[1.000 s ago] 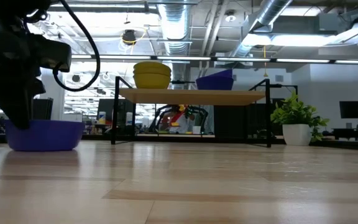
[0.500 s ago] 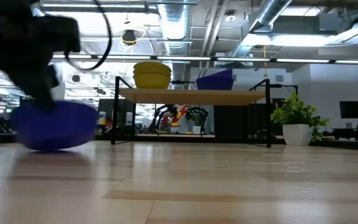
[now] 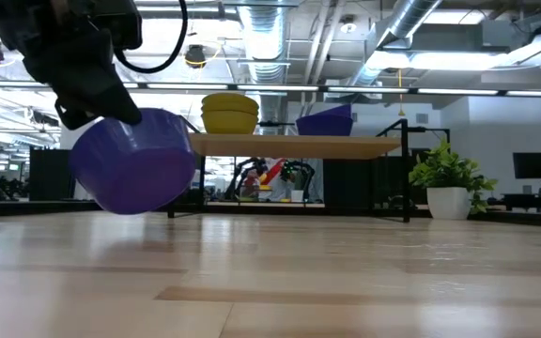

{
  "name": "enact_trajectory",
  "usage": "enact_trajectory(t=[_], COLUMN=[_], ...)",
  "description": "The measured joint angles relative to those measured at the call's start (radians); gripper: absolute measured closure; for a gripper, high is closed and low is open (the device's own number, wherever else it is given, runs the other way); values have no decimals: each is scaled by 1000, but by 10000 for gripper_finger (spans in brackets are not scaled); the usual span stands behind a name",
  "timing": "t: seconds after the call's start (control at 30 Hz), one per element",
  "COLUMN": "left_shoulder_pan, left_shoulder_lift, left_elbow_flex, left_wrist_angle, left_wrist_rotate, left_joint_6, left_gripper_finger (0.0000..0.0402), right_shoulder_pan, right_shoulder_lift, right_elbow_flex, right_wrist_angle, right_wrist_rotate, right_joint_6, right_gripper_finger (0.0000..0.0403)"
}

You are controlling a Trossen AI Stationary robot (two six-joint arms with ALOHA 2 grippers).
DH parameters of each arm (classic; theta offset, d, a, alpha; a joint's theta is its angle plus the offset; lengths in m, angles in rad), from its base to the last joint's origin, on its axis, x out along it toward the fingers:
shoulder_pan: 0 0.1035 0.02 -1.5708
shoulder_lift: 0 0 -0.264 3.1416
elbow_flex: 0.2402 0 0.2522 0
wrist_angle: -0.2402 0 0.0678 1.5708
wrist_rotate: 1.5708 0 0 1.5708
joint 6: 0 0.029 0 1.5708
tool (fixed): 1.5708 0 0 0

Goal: Pick & Place Mini bowls
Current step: Stack the blue bowl on top of the blue bowl on the shelf

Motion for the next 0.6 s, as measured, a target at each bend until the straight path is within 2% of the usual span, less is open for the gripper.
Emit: enact_trajectory(t=[0.3,0.6], left_shoulder_pan=[-14,-14], left_shoulder_lift=[59,175], left_elbow_flex=[0,1], left_wrist_angle=[12,114], left_wrist_rotate=[19,80], left_joint_6=[0,2], left_gripper_finger=[395,393], right_shoulder_pan=[-17,-17], right_shoulder_lift=[15,131], right_elbow_flex=[0,0], right_wrist_angle=[-6,-14], right_wrist_rotate=[0,-9], right_joint_6=[0,-16], right_gripper_finger=[336,336])
